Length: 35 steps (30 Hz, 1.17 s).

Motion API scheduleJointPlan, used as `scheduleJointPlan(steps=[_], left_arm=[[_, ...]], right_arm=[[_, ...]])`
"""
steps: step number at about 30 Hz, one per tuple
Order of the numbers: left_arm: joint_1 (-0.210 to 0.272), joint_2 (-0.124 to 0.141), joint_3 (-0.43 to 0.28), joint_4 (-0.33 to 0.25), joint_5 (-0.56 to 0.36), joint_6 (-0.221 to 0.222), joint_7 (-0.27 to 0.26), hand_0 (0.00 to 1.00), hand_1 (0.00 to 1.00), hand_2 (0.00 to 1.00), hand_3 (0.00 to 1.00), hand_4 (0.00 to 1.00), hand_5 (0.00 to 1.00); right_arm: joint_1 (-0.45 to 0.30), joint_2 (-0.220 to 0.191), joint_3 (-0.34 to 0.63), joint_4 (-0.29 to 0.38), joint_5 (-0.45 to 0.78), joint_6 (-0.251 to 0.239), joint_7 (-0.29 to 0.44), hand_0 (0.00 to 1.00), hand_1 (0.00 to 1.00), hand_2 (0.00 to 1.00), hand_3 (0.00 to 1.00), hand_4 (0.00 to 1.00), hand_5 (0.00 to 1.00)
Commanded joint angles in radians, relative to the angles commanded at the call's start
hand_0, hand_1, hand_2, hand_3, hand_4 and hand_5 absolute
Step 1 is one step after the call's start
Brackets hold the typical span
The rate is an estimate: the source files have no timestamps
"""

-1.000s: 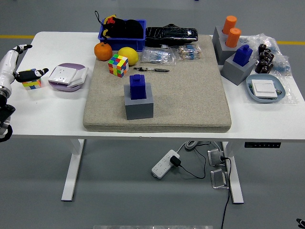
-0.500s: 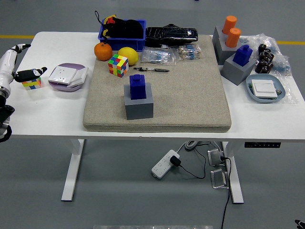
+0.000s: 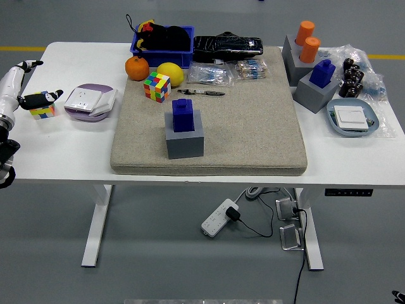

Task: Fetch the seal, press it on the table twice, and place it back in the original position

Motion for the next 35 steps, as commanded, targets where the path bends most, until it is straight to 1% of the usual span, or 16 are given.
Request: scheduleJointPlan(steps=[35], left_arm=[[-0.006,0.002,0.004,0.0,-0.002,-0.004,0.005,0.87,0.876,0.898,0.834,0.822,0.207]], right_arm=[[0.001,0.001,-0.002,0.001,0.001,-0.001,-0.001,0.816,0.714,0.683,0.687,0.728,0.51]])
